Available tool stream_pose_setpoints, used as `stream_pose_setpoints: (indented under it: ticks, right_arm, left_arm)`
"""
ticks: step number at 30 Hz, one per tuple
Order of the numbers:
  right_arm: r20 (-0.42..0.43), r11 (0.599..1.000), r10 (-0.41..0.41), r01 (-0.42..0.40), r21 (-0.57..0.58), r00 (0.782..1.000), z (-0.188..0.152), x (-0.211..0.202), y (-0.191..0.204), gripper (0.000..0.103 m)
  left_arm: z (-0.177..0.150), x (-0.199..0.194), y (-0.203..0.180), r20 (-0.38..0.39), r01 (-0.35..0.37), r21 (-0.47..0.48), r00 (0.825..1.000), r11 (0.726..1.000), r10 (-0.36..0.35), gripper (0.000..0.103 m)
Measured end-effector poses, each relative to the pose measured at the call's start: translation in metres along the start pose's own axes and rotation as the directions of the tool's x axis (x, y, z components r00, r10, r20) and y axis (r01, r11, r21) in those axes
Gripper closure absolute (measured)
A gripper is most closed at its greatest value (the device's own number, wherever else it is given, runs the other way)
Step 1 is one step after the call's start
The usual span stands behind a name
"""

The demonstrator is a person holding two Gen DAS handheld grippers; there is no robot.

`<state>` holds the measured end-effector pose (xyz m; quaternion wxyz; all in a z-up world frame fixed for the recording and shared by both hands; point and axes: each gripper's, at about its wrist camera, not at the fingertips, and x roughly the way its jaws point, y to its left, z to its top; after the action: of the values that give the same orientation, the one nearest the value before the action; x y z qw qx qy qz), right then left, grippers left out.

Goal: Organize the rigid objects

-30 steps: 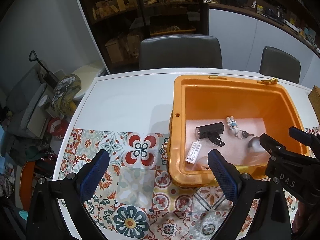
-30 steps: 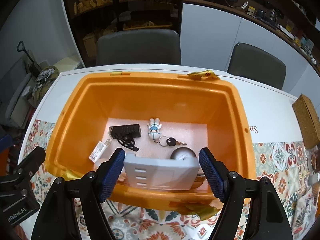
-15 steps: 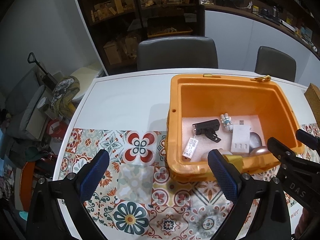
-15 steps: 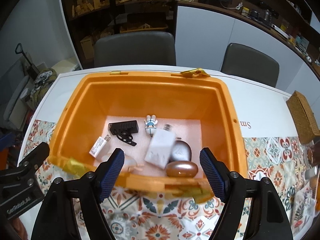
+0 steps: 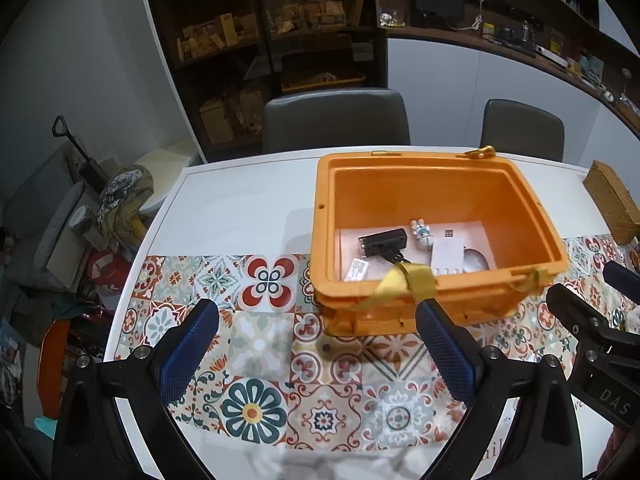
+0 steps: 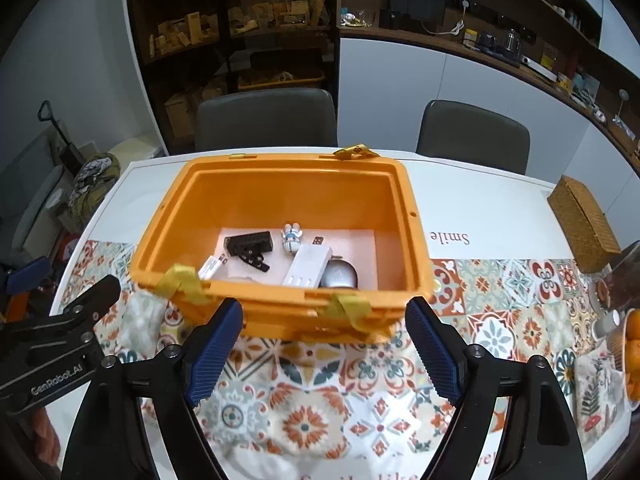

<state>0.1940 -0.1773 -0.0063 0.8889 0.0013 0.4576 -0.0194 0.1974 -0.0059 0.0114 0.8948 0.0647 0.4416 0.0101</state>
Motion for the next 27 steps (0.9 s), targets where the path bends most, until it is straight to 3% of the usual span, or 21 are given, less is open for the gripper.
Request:
stream_pose_setpoints:
  ticks: [15, 27]
  right_arm:
    - [-0.001, 0.999, 0.023, -0.023, 0.047, 1.000, -0.045, -0.039, -0.016, 0.014]
    - [0.004, 1.000, -0.006, 0.006, 0.009, 1.000, -0.067, -0.058, -0.016, 0.014]
  left_arm:
    - [-0.035, -0.038, -0.006, 0.027, 0.015, 0.018, 1.000, 1.000, -0.015, 0.002]
    - [-0.067, -0.051, -0.007, -0.022, 0.045, -0.014, 0.999, 0.999, -0.045, 0.002]
